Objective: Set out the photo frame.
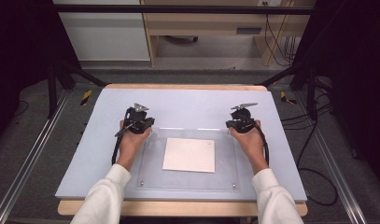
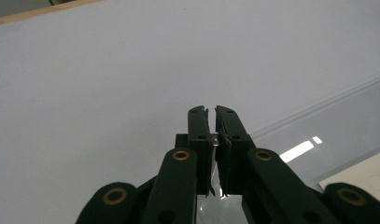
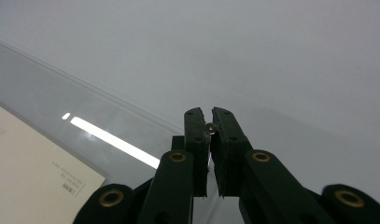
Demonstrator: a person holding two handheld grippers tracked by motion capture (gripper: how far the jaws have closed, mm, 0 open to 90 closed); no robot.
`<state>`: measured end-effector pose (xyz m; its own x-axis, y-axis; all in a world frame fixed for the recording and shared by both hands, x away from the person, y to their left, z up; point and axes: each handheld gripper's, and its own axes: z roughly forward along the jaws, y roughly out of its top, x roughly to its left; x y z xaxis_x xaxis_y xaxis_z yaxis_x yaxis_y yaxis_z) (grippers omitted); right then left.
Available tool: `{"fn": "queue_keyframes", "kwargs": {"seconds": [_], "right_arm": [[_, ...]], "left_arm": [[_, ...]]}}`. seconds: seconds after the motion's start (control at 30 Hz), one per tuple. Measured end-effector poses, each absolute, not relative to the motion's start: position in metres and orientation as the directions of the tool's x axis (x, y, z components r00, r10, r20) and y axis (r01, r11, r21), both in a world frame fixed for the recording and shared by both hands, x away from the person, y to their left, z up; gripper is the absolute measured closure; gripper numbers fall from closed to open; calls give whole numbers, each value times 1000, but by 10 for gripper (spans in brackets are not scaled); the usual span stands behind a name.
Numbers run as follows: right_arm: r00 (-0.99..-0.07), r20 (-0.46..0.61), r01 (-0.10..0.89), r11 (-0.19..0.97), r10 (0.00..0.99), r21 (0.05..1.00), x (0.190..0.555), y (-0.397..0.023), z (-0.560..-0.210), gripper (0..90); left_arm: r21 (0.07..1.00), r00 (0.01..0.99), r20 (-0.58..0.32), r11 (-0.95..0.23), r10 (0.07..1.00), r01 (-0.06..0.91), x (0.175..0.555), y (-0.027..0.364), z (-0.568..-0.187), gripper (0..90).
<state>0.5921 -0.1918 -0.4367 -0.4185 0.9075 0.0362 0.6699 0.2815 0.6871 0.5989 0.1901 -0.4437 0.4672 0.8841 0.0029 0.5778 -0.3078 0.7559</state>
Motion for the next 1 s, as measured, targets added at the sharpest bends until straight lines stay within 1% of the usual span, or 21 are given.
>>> {"fn": "queue_keyframes", "kwargs": {"seconds": [0.17,0.27,0.67,1.0], "right_arm": [[-416,94,723,266,905,637,603,-194,-432,849],[-421,101,742,278,902,610,607,-193,-430,848],[-435,114,722,271,893,637,603,-197,-432,836],[-427,114,712,256,897,653,603,-198,-434,823]], "left_arm": [[723,478,-32,-310,878,618,607,191,-440,846],[713,486,-33,-320,874,624,609,192,-439,847],[681,485,-64,-318,872,660,615,192,-436,846],[661,493,-79,-324,866,677,620,193,-434,847]]}}
